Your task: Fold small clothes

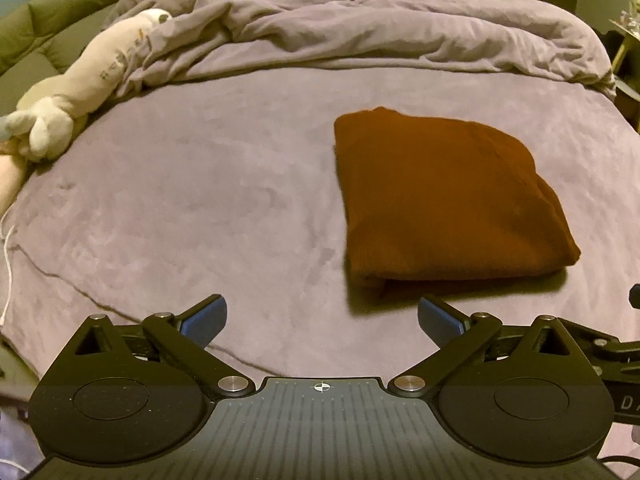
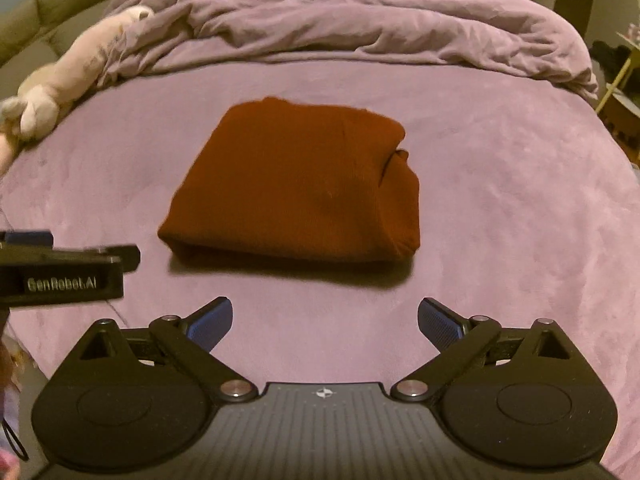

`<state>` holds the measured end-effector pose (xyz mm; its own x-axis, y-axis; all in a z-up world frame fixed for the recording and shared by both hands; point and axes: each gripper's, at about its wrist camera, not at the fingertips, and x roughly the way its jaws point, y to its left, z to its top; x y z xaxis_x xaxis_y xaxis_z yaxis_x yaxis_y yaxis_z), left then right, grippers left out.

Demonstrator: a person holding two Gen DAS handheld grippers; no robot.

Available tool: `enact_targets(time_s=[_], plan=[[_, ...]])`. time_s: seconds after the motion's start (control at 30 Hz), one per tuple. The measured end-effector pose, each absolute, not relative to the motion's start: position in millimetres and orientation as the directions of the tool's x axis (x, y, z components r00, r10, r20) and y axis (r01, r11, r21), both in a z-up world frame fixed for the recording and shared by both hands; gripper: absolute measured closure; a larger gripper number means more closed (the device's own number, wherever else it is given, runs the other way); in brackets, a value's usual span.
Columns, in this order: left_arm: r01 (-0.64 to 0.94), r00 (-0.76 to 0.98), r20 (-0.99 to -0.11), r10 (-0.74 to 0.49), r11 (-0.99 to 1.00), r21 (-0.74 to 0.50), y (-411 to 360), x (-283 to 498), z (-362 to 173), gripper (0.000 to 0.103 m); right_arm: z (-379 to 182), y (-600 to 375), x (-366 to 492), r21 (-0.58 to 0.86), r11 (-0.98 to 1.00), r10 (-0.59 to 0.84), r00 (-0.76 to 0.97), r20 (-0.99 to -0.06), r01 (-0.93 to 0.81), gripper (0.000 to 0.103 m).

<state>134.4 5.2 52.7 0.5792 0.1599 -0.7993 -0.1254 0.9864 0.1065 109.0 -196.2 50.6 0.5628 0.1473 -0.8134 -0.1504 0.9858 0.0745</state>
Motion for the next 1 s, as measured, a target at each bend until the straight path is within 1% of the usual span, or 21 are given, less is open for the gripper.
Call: enact_targets(time_s=[0.17, 0.33, 0.63, 1.0], plan=[[-0.112, 0.569, -0.815, 0.111, 0.992, 0.057, 8, 138, 49, 0.000, 50, -192, 116, 0.055, 0.992, 0.107, 0.545, -0.832, -0.110, 0.004], [-0.108, 0.556, -0.824, 0.108, 0.992, 0.057, 6, 141, 45, 0.000, 45, -194, 121, 0.059, 0.995, 0.091, 0.534, -0.840, -0.077, 0.004], [-0.098, 0.540, -0.836, 0.100, 0.994, 0.056, 1, 142, 42, 0.000, 43, -195, 121, 0.005, 0.998, 0.035, 0.543, -0.839, -0.057, 0.004], [-0.100, 0.532, -0.842, 0.090, 0.994, 0.043, 2, 142, 41, 0.000, 44, -197, 121, -0.001, 0.998, 0.030, 0.548, -0.836, -0.057, 0.004]])
